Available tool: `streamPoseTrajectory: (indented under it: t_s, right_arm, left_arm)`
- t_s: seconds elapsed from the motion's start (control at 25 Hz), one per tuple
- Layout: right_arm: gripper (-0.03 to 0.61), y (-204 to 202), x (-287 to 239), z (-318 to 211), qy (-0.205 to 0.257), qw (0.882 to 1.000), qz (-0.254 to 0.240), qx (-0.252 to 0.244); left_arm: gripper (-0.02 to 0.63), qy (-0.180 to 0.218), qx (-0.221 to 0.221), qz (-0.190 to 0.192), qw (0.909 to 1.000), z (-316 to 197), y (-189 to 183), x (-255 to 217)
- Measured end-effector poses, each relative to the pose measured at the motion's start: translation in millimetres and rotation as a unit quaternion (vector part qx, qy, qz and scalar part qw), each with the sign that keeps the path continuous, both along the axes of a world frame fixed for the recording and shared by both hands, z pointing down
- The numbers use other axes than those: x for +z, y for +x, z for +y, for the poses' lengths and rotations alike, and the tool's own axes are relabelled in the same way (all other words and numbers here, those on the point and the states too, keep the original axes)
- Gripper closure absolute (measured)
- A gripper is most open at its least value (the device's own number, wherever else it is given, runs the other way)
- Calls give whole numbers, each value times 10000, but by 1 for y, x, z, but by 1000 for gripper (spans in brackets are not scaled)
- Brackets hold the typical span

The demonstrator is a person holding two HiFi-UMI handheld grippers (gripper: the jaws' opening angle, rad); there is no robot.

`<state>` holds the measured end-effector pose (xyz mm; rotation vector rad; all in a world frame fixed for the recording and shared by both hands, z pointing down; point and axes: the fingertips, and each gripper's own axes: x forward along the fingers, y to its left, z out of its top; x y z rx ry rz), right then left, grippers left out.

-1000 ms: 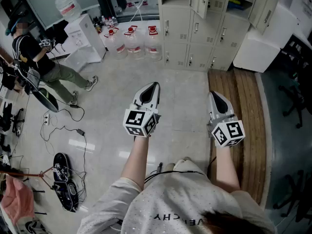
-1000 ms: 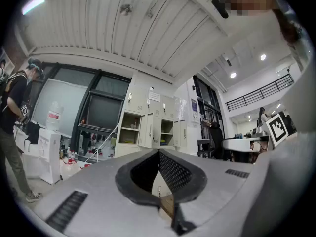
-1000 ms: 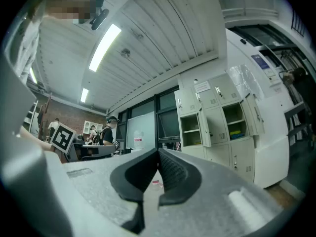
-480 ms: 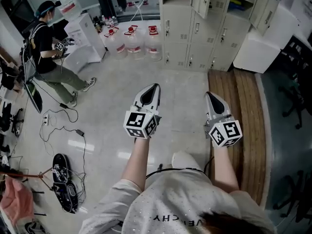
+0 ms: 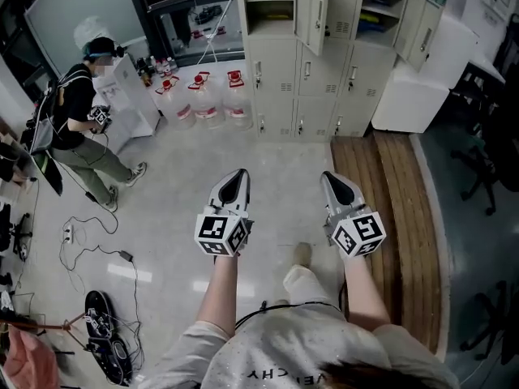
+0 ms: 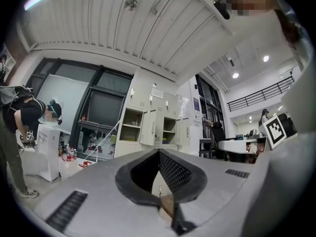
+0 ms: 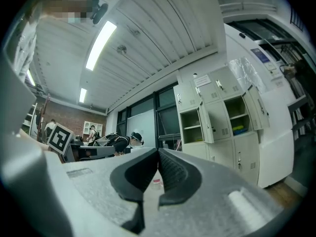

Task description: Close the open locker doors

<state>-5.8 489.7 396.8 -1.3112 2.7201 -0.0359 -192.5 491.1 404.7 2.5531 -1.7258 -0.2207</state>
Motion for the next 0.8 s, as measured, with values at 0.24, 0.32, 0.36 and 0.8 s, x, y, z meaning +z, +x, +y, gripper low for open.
streamPoseTrajectory:
  t_s: [0.24,0.32,0.36,0.8]
  right_arm:
    - [551,7,0,-57,-99,10000,-14,-2]
    - [536,9,-1,-82,-122,9999,-13,-22]
    - [525,9,0,-94,-130,9999,-15,-31]
    - [441,19,14,-212,-412,9990,18,-186]
  left_arm:
    - [615,-109,33,13,9999,-56,9,-2]
    - [615,-129,54,6,9999,-79,12,-2]
    - [615,-137,60,2,9999,-90,13,-2]
    - [615,-375,-61,12,9993,-206,21,11]
